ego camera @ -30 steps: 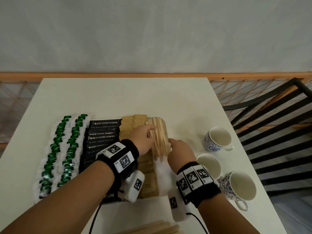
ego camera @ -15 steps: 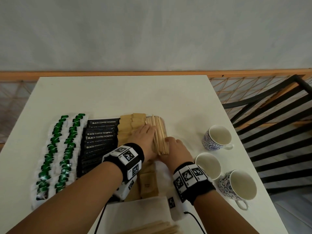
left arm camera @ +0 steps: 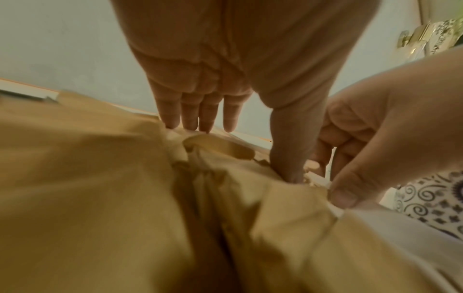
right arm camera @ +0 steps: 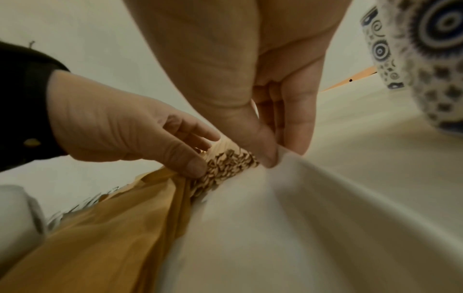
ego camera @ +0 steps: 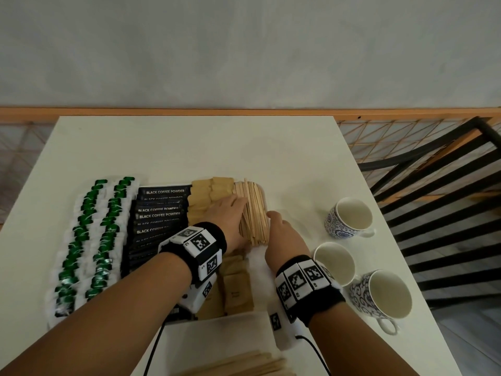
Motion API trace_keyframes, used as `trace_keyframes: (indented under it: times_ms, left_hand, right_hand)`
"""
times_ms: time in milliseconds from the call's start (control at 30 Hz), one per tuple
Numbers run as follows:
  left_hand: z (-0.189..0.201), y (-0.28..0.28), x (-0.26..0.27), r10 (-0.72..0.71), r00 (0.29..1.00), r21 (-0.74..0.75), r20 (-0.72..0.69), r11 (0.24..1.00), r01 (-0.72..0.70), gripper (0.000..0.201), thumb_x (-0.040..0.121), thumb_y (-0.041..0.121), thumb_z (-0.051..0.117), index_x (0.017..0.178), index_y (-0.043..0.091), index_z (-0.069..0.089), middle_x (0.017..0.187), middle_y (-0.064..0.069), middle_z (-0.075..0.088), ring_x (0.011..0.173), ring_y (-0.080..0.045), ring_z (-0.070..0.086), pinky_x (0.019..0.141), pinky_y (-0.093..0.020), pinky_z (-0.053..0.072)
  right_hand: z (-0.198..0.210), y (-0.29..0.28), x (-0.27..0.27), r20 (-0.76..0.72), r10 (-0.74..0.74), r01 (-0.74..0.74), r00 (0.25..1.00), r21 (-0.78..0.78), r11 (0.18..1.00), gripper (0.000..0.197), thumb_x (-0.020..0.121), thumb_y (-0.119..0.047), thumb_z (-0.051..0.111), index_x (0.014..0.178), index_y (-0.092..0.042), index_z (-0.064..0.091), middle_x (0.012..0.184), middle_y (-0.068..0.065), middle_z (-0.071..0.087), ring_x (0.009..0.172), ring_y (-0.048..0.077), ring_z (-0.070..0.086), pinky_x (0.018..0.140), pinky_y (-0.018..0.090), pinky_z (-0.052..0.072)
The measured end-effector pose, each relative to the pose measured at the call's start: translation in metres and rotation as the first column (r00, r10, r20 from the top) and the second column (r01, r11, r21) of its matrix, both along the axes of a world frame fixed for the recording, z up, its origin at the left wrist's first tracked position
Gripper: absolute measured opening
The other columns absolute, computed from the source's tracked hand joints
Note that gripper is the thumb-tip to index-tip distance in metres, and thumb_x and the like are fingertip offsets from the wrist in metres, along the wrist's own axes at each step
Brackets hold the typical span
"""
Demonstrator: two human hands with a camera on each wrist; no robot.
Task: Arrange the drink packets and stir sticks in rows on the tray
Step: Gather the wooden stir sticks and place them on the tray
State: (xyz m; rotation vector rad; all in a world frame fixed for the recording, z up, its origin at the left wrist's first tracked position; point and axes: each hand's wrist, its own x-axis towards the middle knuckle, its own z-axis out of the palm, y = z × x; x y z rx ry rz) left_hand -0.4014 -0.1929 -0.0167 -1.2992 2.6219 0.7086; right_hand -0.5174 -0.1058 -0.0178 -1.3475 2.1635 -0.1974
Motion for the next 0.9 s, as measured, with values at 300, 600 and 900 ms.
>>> trace_keyframes:
  times_ms: [300, 600, 900]
  left_hand:
    - [0.004, -0.002, -0.003, -0.018, 0.999, 0.046, 0.048, 0.999, 0.016, 0.081, 0.083, 0.037, 0.063, 0.15, 0.02, 0.02, 0.158, -0.004, 0.013, 0.145, -0.022, 0.012, 0.116, -0.036, 0.016]
    - [0.026, 0.009, 0.02, 0.031, 0.991, -0.012, -0.127, 0.999, -0.033, 0.055, 0.09, 0.021, 0.05, 0.143, 0.02, 0.035, 0.149, 0.0, 0.033, 0.137, -0.018, 0.029, 0.111, -0.033, 0.027]
    - [0.036, 0.115, 0.116, -0.109, 0.977, 0.123, -0.181, 0.984, 0.132, 0.048, 0.08, 0.051, 0.065, 0.124, 0.035, 0.051, 0.115, 0.018, 0.046, 0.11, -0.005, 0.046, 0.097, -0.026, 0.04]
  right_hand:
    - [0.001, 0.0, 0.0, -0.033, 0.044, -0.043, 0.999, 0.029, 0.999, 0.054, 0.087, 0.004, 0.044, 0.136, -0.017, 0.037, 0.128, 0.01, 0.044, 0.108, 0.029, 0.056, 0.091, 0.039, 0.049]
    - [0.018, 0.026, 0.01, -0.009, 0.085, -0.085, 0.996, -0.097, 0.992, 0.057, 0.088, -0.004, 0.044, 0.141, -0.022, 0.033, 0.135, 0.006, 0.04, 0.118, 0.025, 0.047, 0.095, 0.036, 0.045]
    - [0.029, 0.123, 0.018, 0.07, 0.453, -0.447, 0.889, -0.083, 0.891, 0.044, 0.088, -0.044, 0.06, 0.13, -0.035, 0.05, 0.125, -0.01, 0.052, 0.113, 0.008, 0.05, 0.098, 0.031, 0.043]
